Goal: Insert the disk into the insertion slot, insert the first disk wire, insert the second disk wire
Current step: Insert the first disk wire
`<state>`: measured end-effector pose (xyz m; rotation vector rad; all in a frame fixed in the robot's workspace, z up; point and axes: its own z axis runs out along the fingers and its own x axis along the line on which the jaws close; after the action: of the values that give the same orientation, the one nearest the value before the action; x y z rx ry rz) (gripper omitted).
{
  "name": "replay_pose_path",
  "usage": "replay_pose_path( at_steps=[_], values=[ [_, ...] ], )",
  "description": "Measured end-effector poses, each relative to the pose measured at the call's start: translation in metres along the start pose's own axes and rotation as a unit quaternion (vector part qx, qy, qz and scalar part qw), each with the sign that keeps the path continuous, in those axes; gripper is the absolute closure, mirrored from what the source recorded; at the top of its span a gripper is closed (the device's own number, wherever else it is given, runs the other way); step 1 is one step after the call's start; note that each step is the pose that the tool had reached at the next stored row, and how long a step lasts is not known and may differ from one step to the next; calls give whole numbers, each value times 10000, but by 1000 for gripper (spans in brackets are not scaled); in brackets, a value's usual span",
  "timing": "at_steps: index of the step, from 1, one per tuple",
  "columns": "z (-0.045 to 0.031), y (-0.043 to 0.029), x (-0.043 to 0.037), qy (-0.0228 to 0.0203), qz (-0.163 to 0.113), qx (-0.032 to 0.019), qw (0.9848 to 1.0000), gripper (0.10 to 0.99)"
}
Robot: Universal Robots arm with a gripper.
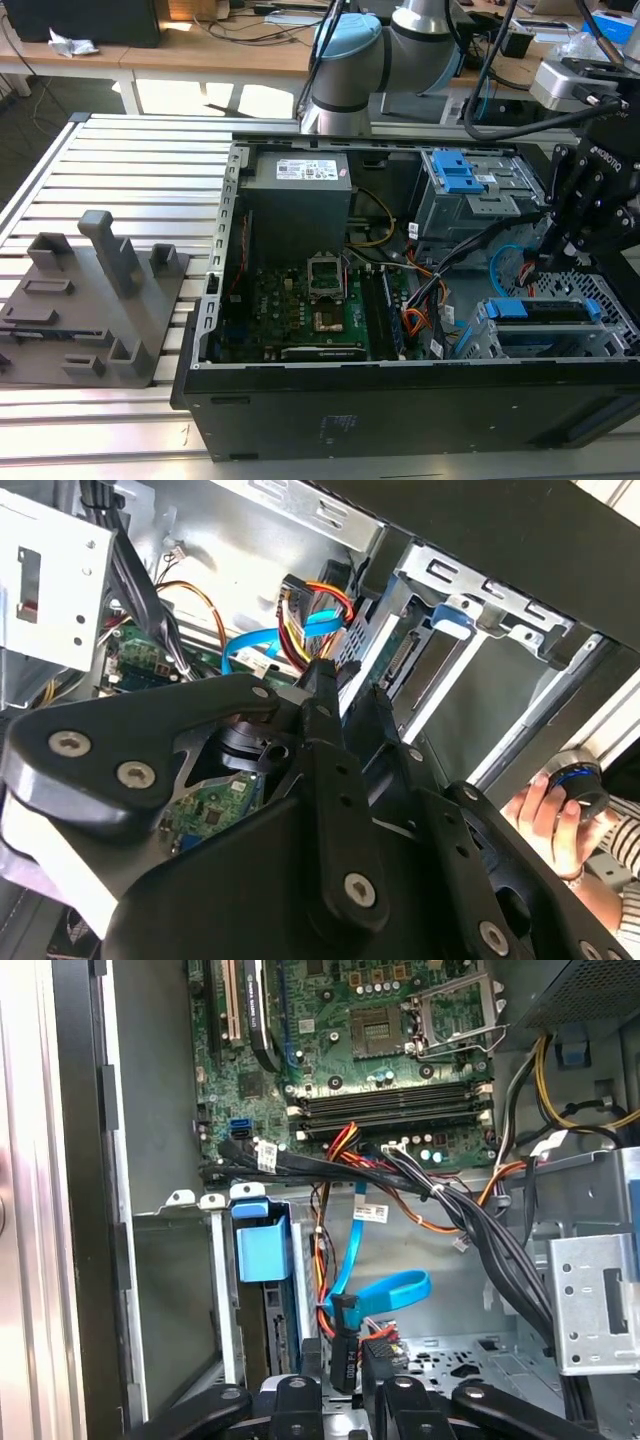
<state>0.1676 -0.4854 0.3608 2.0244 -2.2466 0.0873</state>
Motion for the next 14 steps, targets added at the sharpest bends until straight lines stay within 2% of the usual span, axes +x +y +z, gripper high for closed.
replay_pose_path(
  at_steps=[2,7,13,14],
  values=[
    [28,3,-3,34,18,2,10000,784],
    [76,21,-9,77,30,5,10000,784],
    [76,21,-9,91,31,6,10000,784],
    [77,21,-8,95,32,7,9999,867]
  ],
)
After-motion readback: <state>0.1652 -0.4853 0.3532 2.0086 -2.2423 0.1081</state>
